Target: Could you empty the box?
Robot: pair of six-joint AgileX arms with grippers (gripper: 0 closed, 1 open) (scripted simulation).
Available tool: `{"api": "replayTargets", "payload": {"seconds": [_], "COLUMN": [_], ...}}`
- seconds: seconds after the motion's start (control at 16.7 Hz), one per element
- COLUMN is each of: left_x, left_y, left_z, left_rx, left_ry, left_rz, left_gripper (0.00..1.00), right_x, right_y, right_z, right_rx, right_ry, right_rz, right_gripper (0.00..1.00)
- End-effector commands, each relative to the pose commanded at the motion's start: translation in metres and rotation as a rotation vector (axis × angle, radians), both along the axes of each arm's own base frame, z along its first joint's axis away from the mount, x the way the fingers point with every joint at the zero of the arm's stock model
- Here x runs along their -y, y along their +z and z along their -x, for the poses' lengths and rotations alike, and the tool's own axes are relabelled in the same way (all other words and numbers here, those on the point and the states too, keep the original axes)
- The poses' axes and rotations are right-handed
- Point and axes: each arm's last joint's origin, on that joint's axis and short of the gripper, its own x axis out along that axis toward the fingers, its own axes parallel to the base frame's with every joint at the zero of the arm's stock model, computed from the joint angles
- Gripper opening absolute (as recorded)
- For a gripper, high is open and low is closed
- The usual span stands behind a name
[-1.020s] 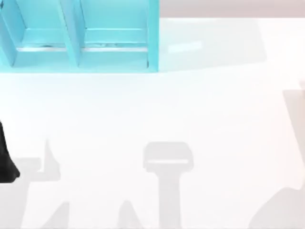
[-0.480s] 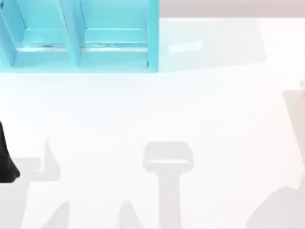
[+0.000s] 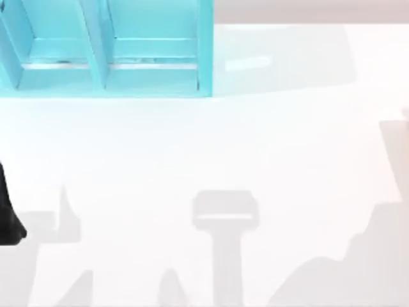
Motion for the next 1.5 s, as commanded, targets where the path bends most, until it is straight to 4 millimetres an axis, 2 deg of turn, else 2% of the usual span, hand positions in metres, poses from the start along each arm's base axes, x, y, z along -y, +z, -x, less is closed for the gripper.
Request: {"api": "replayTargets", "payload": {"seconds": [0.18,0.3,0.66,0.84,0.96,1.14,1.32,1.5], "left_x": [0.0,0.0,0.0,0.0,0.0,0.0,0.0,0.0], "left_y": [0.0,0.0,0.0,0.0,0.0,0.0,0.0,0.0], "left_z": [0.0,0.0,0.0,0.0,0.0,0.0,0.0,0.0], "left_rx": [0.0,0.0,0.0,0.0,0.0,0.0,0.0,0.0], "left_ry": [0.0,0.0,0.0,0.0,0.0,0.0,0.0,0.0], "left_rz": [0.0,0.0,0.0,0.0,0.0,0.0,0.0,0.0], "left_gripper": [1.0,1.0,1.0,1.0,1.0,1.0,1.0,1.0], "right_x": [-0.003,-0.004,-0.006,-0.024,-0.05,-0.108,-0.185,-0.269], "right_y": [0.029,0.037,0.035,0.028,0.022,0.008,-0.009,-0.027], "right_z": [0.005,0.006,0.002,-0.02,-0.042,-0.076,-0.097,-0.098], "right_rx": [0.003,0.004,-0.003,-0.018,-0.025,-0.034,-0.033,-0.023], "right_ry": [0.0,0.0,0.0,0.0,0.0,-0.001,0.0,0.001], "right_rz": [0.002,0.002,-0.002,-0.006,-0.005,0.0,0.009,0.016], "right_gripper": [0.0,0.0,0.0,0.0,0.0,0.0,0.0,0.0]}}
